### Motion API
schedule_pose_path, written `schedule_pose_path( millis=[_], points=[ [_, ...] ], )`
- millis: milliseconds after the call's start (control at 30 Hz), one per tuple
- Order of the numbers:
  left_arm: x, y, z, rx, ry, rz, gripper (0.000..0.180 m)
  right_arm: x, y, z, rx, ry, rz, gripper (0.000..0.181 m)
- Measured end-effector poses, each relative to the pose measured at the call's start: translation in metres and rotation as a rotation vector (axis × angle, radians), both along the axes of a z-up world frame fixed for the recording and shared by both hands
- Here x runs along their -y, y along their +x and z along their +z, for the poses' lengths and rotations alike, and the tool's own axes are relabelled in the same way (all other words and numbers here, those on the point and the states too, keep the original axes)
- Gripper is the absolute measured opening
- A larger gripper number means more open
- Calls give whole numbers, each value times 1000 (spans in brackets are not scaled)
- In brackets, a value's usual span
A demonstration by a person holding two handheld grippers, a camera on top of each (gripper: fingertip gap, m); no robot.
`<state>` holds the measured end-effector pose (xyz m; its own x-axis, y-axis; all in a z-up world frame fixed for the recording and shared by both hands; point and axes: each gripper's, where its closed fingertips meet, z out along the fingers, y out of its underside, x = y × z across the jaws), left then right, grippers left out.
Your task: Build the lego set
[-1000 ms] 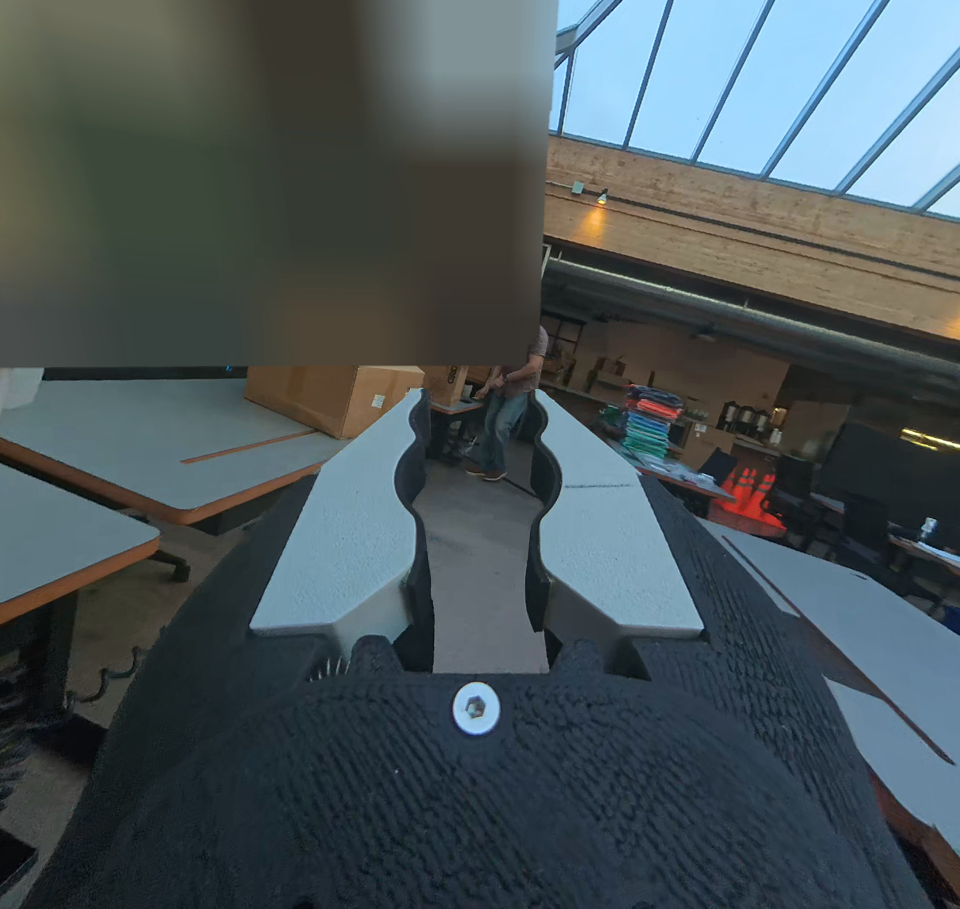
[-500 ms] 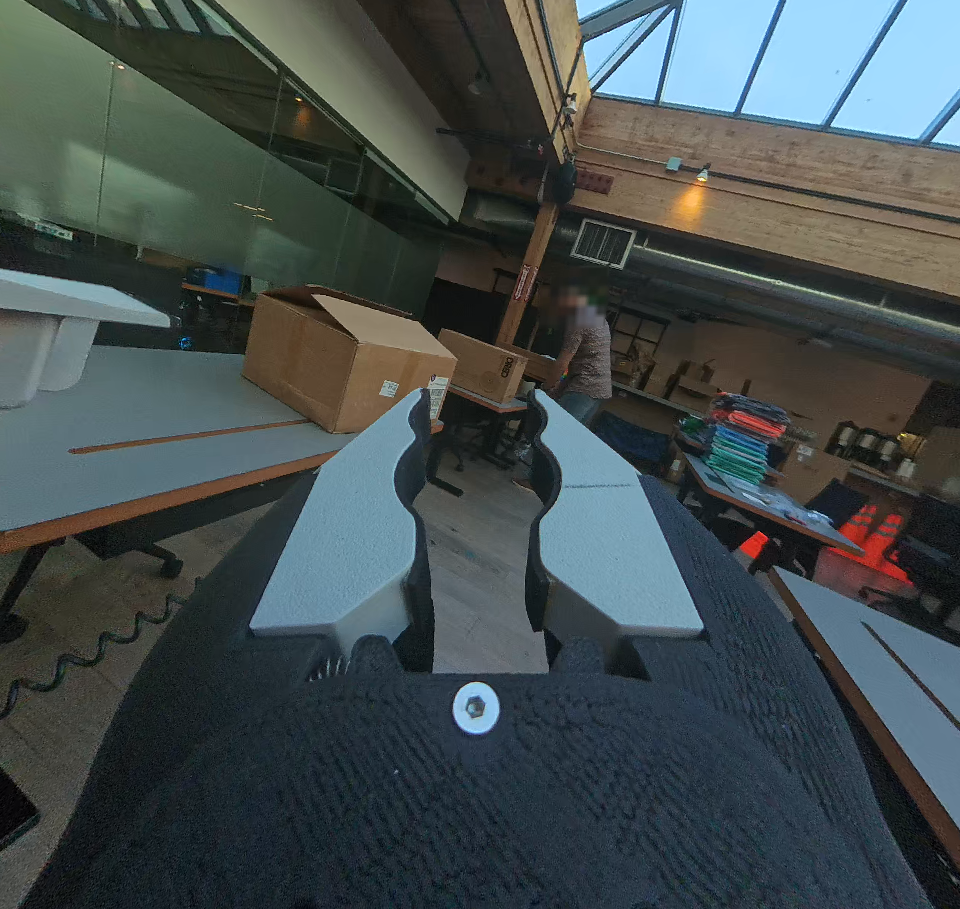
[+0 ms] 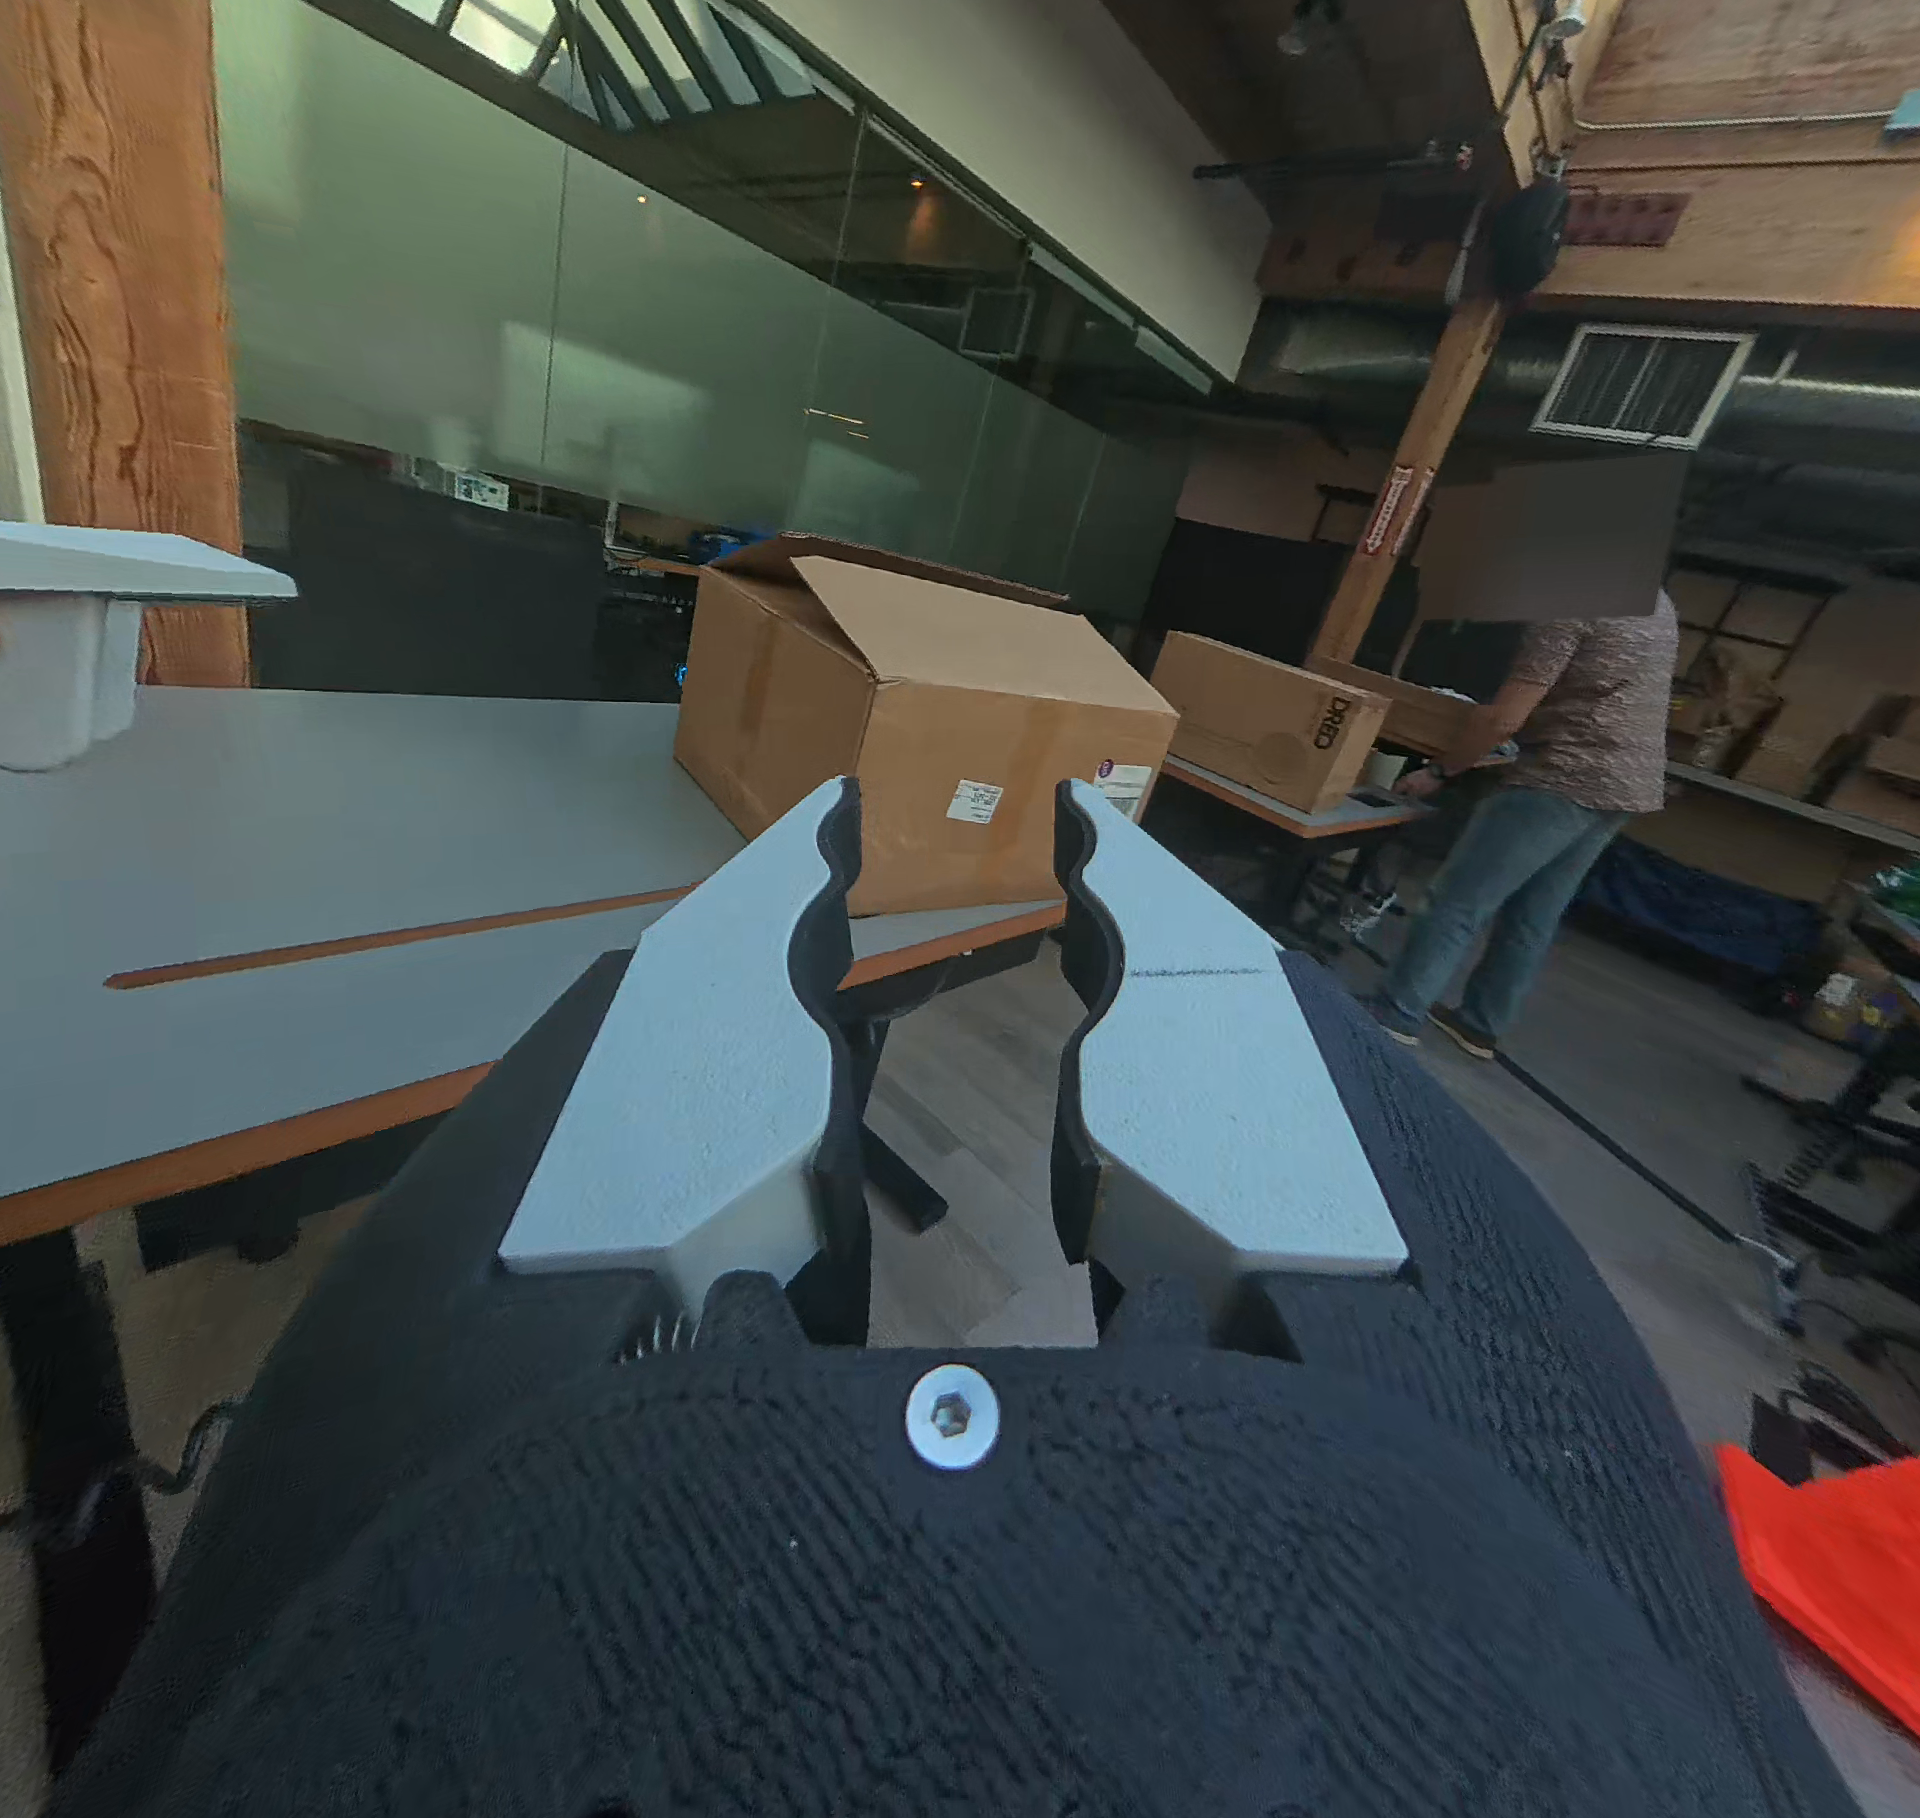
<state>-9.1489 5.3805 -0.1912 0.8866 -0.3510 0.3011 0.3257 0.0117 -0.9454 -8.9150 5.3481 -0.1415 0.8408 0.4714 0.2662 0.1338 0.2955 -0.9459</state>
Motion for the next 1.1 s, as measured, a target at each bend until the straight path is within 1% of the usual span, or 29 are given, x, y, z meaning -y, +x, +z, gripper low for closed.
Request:
schedule_pose_path(
  millis=[67,167,233,267,300,400,500,600,633,700,733,800,900,933,1000,1033,1100],
  points=[
    [-48,-26,-5,28,-39,38,80,-49,-25,-3,-11,-29,25,35],
    [-124,-58,-5,66,-97,65,85,-114,-71,1,-9,-65,126,36],
    [-172,-72,1,93,-91,59,84,-148,-91,8,15,-46,157,36],
    [-196,-76,4,98,-79,40,78,-163,-97,11,10,-28,165,36],
    [-221,-81,6,102,-74,33,76,-177,-101,14,-15,-16,177,36],
    [-297,-100,9,127,-95,68,80,-214,-112,13,-116,-70,255,35],
    [-368,-121,12,156,-90,127,83,-257,-110,3,-66,-78,244,34],
    [-434,-150,9,174,-93,246,96,-309,-102,-7,-29,-55,223,32],
    [-451,-160,8,141,-101,307,100,-327,-103,-8,-38,-63,247,32],
    [-479,-178,6,17,-140,446,111,-360,-106,-7,-55,-82,311,33],
    [-490,-179,10,-15,-142,465,111,-375,-108,-5,-51,-83,338,33],
    [-511,-180,14,-6,-158,462,115,-406,-109,1,-36,-66,362,33],
    [-540,-188,2,71,-258,441,121,-444,-117,6,-29,-66,413,33],
    [-547,-191,-3,112,-277,425,121,-455,-123,6,-28,-74,436,33],
    [-553,-190,-8,188,-289,366,106,-471,-136,4,-14,-91,472,33],
    [-556,-191,-12,225,-301,343,103,-478,-141,2,-3,-102,485,33],
    [-560,-186,-11,281,-293,262,84,-486,-151,-5,10,-110,506,34]
  ],
)
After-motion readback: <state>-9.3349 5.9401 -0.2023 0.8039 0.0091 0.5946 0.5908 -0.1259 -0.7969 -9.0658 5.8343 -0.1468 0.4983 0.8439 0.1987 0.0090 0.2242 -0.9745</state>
